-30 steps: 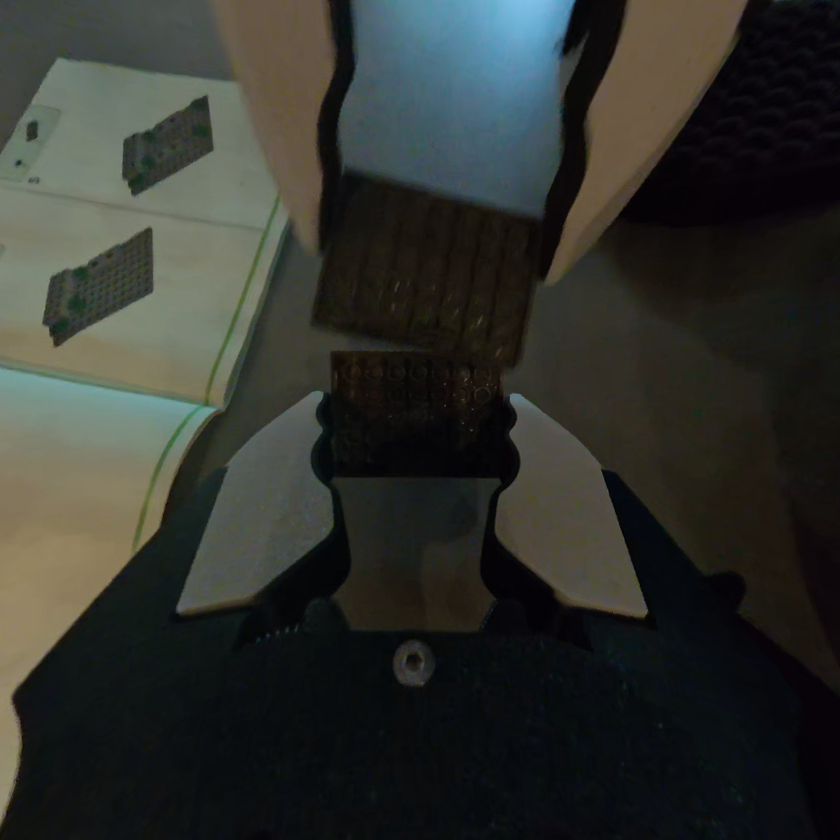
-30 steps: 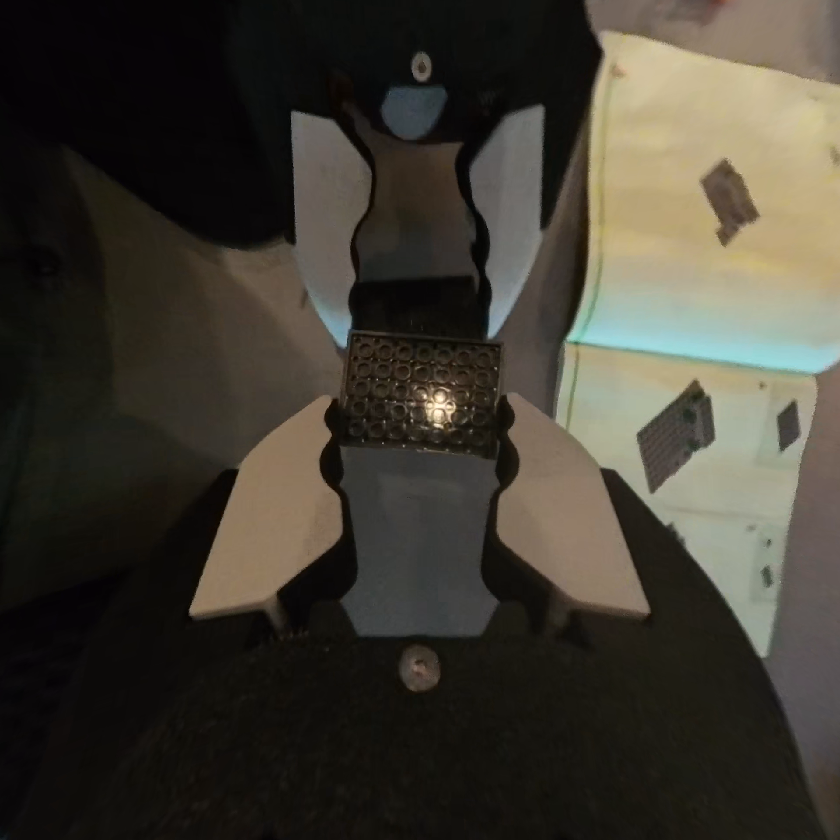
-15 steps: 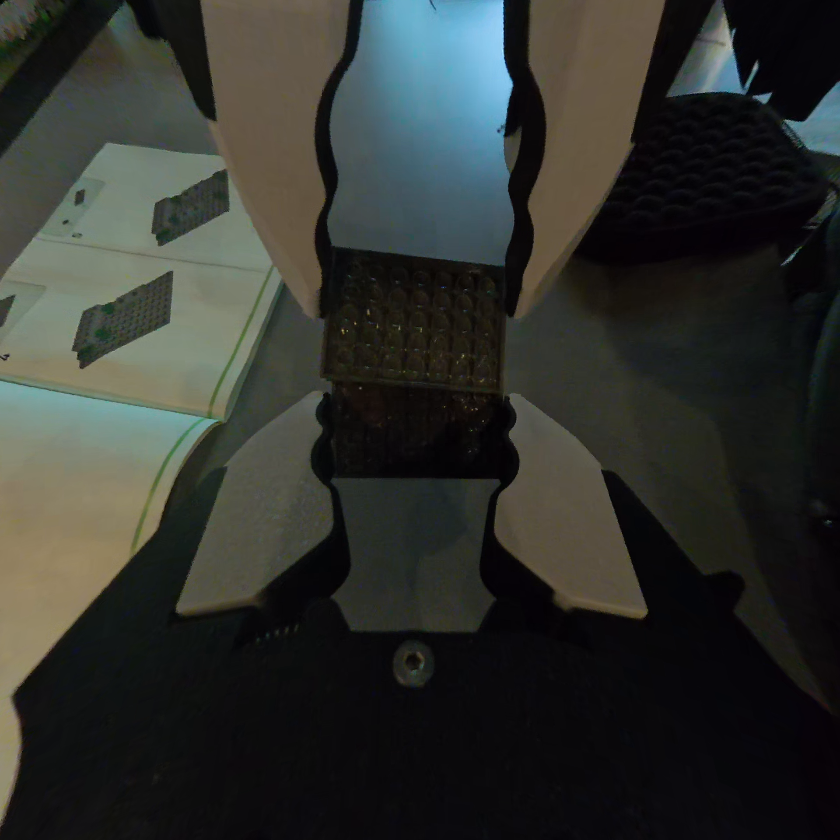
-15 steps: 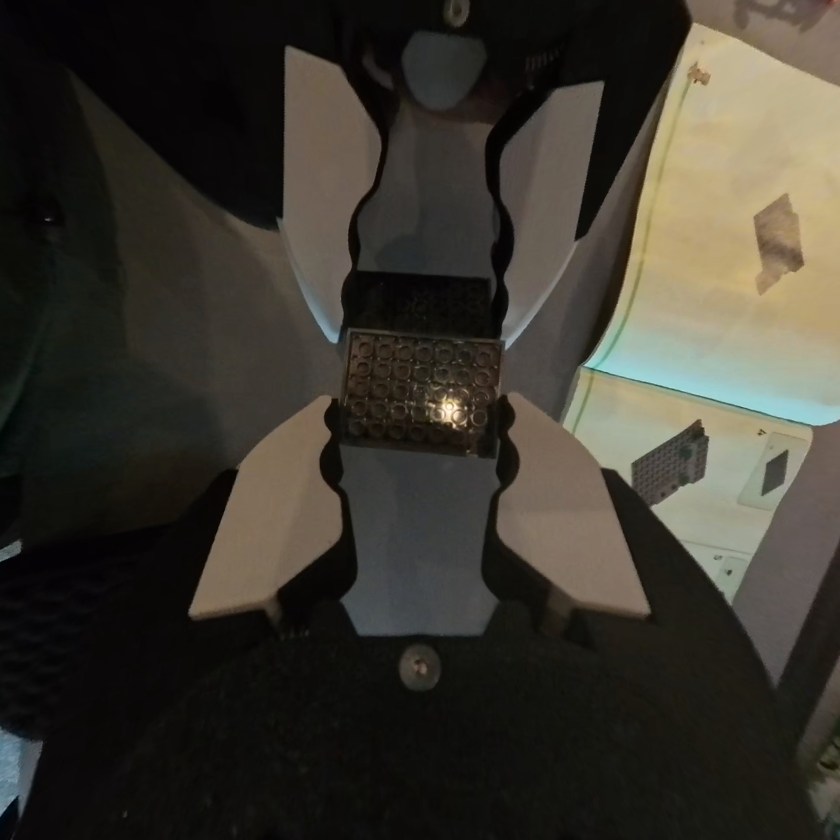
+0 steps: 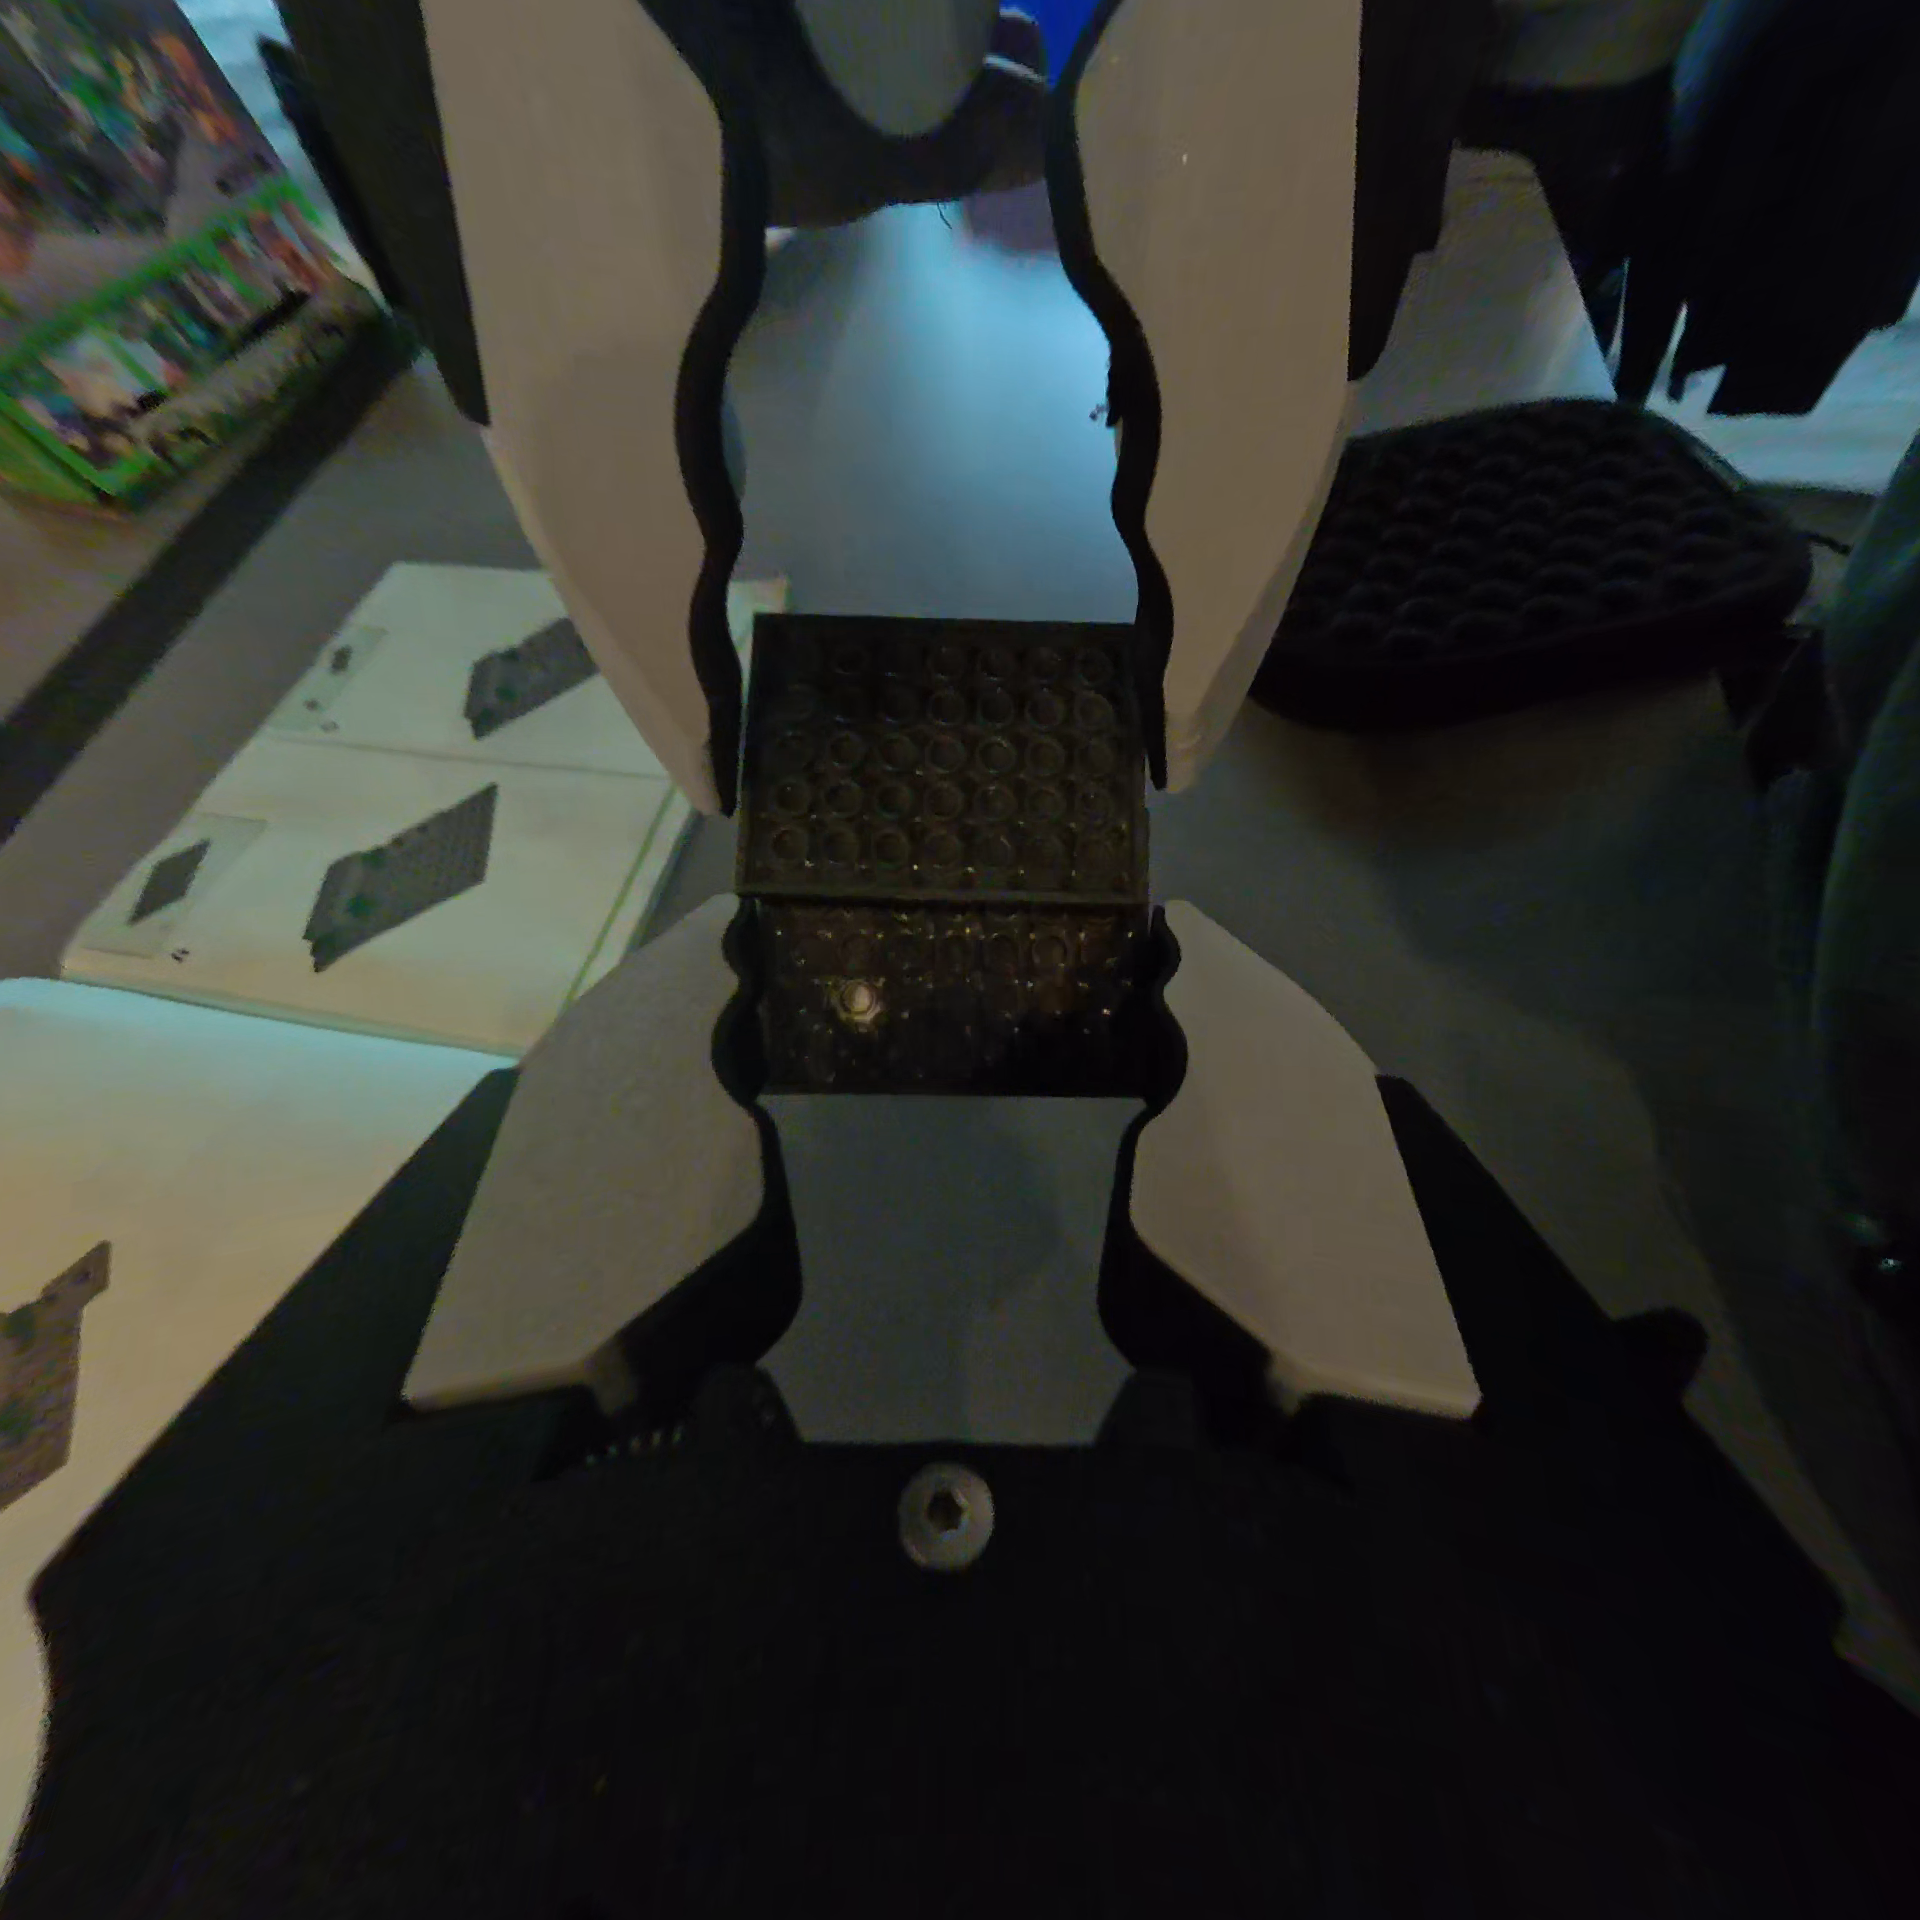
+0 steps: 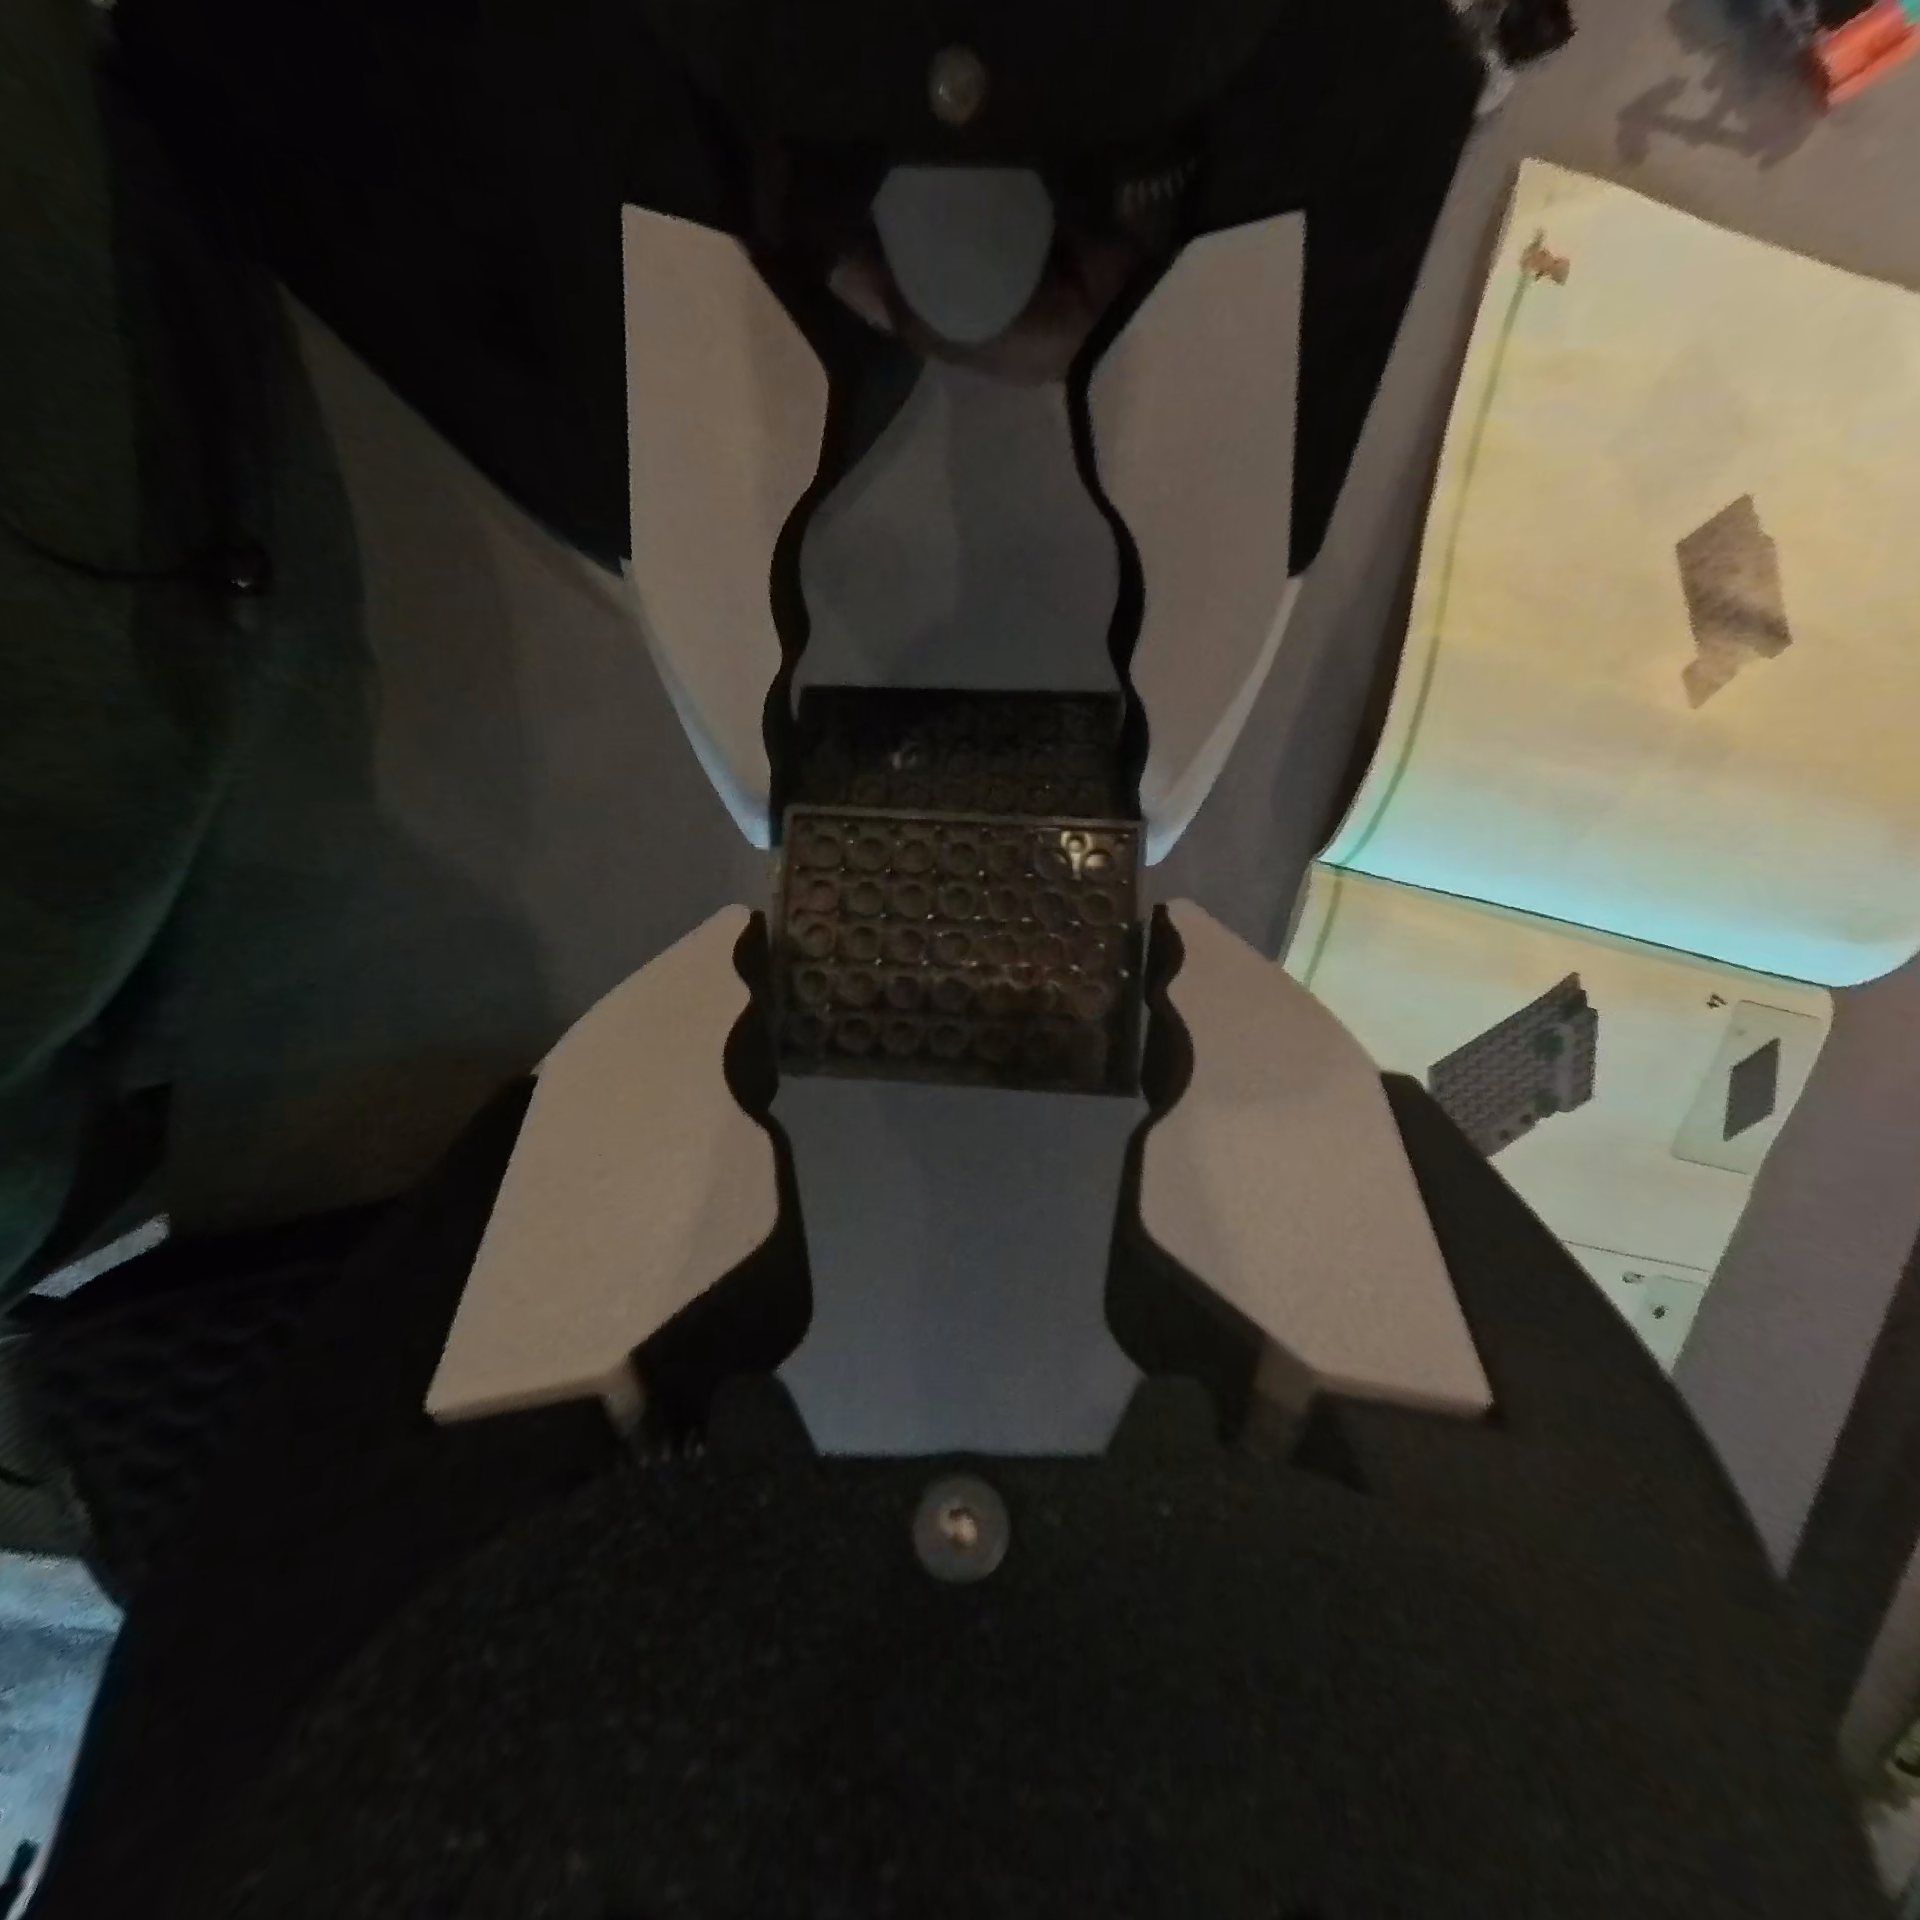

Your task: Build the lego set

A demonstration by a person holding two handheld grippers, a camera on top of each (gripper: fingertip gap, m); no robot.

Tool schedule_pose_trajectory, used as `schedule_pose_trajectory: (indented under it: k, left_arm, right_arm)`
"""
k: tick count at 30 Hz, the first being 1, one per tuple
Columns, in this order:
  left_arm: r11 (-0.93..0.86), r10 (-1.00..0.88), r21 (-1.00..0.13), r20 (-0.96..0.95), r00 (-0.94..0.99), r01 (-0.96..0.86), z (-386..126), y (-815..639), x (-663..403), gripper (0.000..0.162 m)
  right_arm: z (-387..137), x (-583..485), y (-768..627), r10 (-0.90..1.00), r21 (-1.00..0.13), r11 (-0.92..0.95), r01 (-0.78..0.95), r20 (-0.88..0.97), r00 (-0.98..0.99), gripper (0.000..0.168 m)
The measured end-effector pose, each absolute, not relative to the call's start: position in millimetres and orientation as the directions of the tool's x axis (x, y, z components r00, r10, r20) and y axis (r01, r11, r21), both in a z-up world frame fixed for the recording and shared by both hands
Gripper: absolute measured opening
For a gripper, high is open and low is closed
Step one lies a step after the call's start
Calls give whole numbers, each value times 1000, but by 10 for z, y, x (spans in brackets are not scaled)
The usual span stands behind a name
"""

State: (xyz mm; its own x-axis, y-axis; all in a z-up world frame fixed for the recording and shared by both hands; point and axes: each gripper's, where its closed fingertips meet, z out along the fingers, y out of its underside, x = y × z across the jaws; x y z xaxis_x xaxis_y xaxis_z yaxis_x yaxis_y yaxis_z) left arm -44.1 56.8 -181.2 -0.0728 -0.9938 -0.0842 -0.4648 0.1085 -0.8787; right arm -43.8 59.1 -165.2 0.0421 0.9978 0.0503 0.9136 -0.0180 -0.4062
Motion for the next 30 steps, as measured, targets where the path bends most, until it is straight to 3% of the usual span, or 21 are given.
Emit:
schedule_pose_trajectory:
  k: [7, 10, 13, 17, 20, 23, 27, 30]
  left_arm:
    - [105, -995, -897, -96, -42, -429, -1744, 608, -463, 70]
    - [98, -995, -896, -104, -11, -434, -1729, 668, -495, 70]
    - [95, -993, -887, -116, 18, -453, -1718, 730, -527, 70]
    - [101, -990, -869, -136, 37, -485, -1734, 786, -537, 70]
    - [106, -989, -855, -143, 36, -508, -1770, 793, -517, 70]
    - [120, -987, -841, -160, 29, -528, -1796, 788, -490, 70]
    - [134, -983, -825, -180, 30, -550, -1823, 801, -473, 70]
    - [136, -982, -823, -185, 33, -552, -1832, 806, -472, 70]
  right_arm:
    - [-1386, -494, 642, 992, -533, -97, 840, 21, 127, 74]
    - [-1168, -422, 750, 958, -651, -256, 714, -72, 277, 76]
    - [-1200, -274, 800, 856, -716, -493, 494, -298, 422, 69]
    - [-1424, -230, 745, 660, -677, -722, 142, -611, 437, 56]
    - [-1501, -254, 755, 553, -619, -784, -46, -731, 401, 44]
    - [-1561, -309, 739, 528, -598, -798, -77, -754, 390, 36]
    - [-1609, -319, 734, 493, -562, -824, -74, -775, 395, 10]
    - [-1610, -294, 738, 486, -555, -830, -59, -769, 415, 9]
